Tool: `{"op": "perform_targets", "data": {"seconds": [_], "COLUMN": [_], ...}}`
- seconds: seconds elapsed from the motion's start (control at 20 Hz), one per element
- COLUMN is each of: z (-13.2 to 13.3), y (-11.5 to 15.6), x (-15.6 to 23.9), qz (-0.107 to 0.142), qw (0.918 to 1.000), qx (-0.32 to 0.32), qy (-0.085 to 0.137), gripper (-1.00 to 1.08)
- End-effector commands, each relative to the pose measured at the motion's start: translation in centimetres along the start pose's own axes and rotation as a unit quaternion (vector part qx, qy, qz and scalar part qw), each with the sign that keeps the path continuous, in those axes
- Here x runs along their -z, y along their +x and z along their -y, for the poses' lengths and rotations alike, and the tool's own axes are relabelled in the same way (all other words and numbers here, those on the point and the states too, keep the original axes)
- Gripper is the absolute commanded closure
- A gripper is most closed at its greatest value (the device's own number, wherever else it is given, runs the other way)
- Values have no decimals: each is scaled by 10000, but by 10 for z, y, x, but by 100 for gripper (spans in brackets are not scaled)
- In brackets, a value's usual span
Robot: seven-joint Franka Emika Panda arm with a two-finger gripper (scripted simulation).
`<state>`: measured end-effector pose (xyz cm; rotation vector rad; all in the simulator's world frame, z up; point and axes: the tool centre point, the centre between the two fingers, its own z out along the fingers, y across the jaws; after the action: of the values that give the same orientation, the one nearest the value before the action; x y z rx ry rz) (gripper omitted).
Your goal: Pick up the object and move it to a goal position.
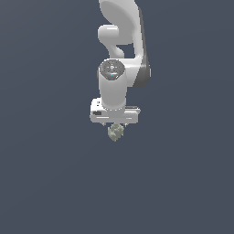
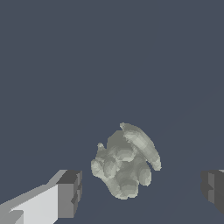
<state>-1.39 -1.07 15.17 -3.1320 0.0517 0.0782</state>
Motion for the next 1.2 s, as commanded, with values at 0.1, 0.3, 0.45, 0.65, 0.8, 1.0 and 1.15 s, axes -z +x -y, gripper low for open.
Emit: {"op": "perform_targets", "data": {"seconds": [0.1, 0.3, 0.45, 0.65, 0.8, 1.0, 1.15], "z": [0, -1, -1, -1, -1, 0, 0], "y": [-1, -8, -11, -11, -11, -11, -12], "x": [0, -2, -3, -2, -3, -4, -5], "qz": [15, 123, 166, 156, 150, 132, 112], "qw": [10000, 9999, 9998, 9998, 9999, 9996, 9988], "qx": [5, 45, 75, 55, -35, -245, -469], "qy": [7, 60, 82, 77, 74, 66, 59], "gripper": [-92, -92, -92, -92, -92, -92, -92]}}
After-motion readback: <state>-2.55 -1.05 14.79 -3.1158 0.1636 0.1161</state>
